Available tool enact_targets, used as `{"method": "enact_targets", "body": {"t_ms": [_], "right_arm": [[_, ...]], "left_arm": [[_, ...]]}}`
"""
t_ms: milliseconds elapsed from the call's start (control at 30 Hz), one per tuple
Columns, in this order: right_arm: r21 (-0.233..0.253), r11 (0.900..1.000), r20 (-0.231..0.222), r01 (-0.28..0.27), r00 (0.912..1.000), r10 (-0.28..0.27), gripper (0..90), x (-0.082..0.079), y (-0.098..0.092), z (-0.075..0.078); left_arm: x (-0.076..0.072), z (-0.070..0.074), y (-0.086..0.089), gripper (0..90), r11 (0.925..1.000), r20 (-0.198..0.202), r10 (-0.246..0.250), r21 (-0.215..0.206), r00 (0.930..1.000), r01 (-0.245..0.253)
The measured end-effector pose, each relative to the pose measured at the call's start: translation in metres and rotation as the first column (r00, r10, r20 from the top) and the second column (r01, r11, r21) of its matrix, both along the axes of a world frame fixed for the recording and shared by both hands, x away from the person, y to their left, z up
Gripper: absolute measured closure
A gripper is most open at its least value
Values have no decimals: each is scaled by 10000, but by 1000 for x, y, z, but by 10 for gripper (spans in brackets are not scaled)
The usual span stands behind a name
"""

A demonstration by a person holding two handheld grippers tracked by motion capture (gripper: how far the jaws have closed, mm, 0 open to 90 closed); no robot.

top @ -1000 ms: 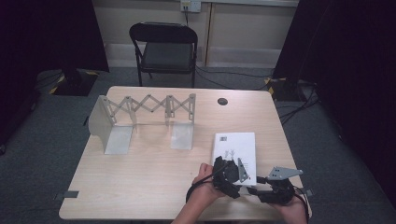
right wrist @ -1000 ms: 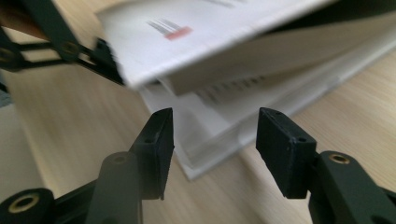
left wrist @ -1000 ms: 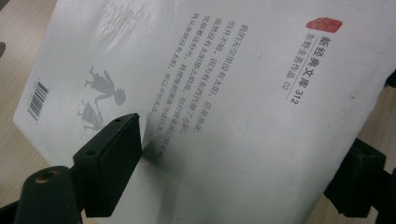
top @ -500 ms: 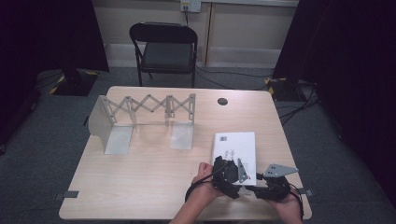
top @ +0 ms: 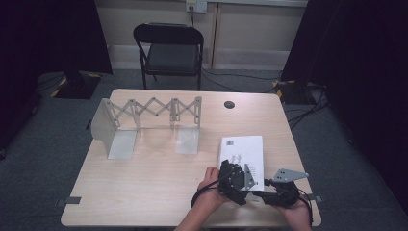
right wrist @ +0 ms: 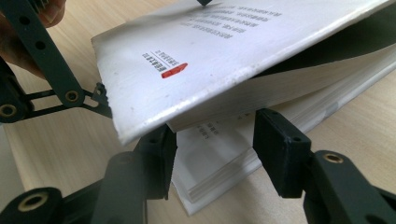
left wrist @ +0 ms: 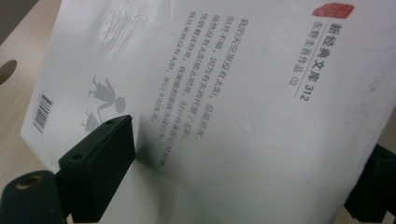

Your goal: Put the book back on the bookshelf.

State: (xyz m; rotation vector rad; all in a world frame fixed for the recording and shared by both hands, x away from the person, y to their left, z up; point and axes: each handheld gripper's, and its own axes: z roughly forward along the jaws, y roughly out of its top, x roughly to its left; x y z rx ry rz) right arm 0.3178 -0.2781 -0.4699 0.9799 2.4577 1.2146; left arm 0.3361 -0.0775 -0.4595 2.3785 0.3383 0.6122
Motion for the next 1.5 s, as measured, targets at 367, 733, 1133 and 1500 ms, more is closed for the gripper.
{"method": "enact_targets", "body": {"t_ms": [367, 733, 1133, 1500], "right_arm": [[-201, 9998, 300, -14, 9995, 20, 357, -1, -4, -2], [-297, 9993, 121, -230, 9997, 234, 313, -1, -32, -14], [-518, 9924, -11, -1115, 9938, 1116, 278, -5, -29, -22], [-700, 9899, 35, -1232, 9923, 1237, 270, -7, -26, -26]], "left_arm": [[-11, 18, -2, 381, 9961, 654, -600, 688, 9961, 554], [-10, 27, 1, 424, 9961, 502, -599, 676, 9969, 564], [-1, 42, 3, 445, 9948, -69, -643, 786, 9979, 646], [9, 59, 4, 484, 9945, -304, -525, 889, 9982, 550]]}}
